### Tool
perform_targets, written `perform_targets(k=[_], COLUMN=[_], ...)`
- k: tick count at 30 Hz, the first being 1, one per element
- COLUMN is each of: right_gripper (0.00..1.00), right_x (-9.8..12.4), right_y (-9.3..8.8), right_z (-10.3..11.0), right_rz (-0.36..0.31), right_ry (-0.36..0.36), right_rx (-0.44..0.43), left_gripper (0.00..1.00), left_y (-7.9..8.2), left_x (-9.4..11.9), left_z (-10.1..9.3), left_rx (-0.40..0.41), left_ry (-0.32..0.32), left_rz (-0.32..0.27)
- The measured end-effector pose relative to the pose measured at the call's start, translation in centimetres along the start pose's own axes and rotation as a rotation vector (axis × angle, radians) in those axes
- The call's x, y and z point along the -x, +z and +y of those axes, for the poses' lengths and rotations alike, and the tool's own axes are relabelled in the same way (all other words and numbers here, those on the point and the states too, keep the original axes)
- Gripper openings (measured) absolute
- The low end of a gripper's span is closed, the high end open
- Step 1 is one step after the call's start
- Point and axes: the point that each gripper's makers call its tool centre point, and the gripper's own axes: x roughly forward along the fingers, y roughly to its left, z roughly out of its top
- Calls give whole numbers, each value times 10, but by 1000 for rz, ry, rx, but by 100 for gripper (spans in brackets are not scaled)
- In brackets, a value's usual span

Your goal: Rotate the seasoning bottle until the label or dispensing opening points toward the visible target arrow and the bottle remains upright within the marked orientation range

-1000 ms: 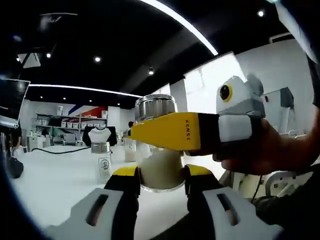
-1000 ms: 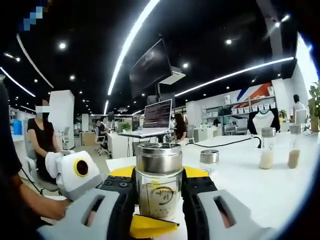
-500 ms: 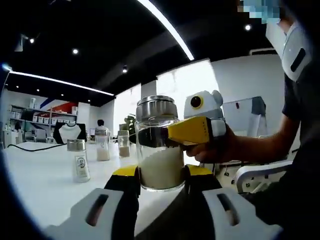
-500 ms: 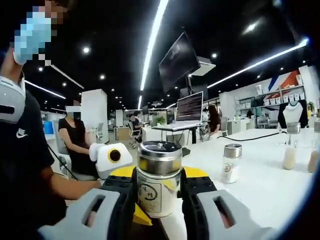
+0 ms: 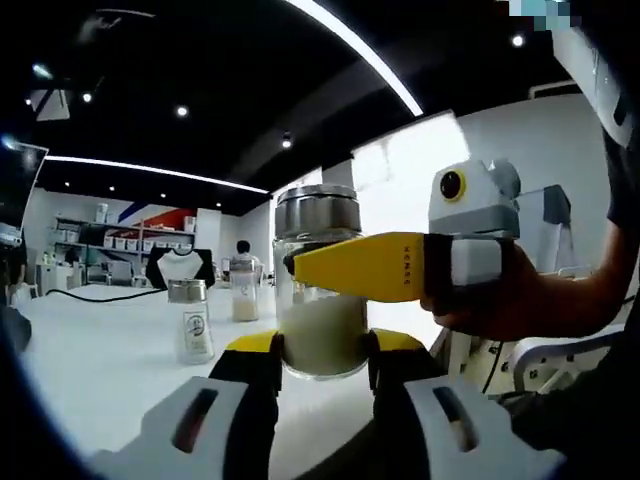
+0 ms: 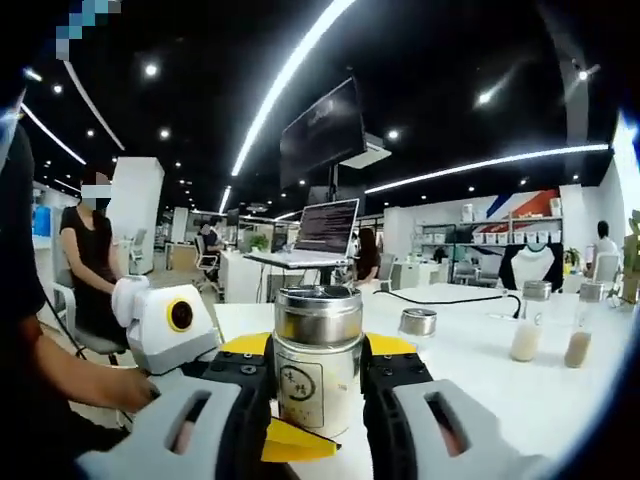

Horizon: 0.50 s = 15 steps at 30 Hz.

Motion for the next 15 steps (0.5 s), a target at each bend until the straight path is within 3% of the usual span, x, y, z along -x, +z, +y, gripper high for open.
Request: perform_targets(k=[4, 7, 9, 15], right_gripper=[32, 32, 32, 32], right_x=[-2, -1, -1, 1], right_y=[-4, -3, -4, -11], right_z=[-3, -4, -4, -2], right_rz=[1, -13, -8, 27], right_ry=[-7, -4, -2, 24], right_rx=[-35, -46, -31, 2], left_gripper=[36, 36, 35, 35], left_y=[-3, -2, -4, -7], left_x=[2, 4, 3, 6], left_z=[4, 6, 7, 6], left_rx=[26, -35, -33, 8], left_ry=[9, 20, 21, -30], left_rz=[25, 35, 39, 48])
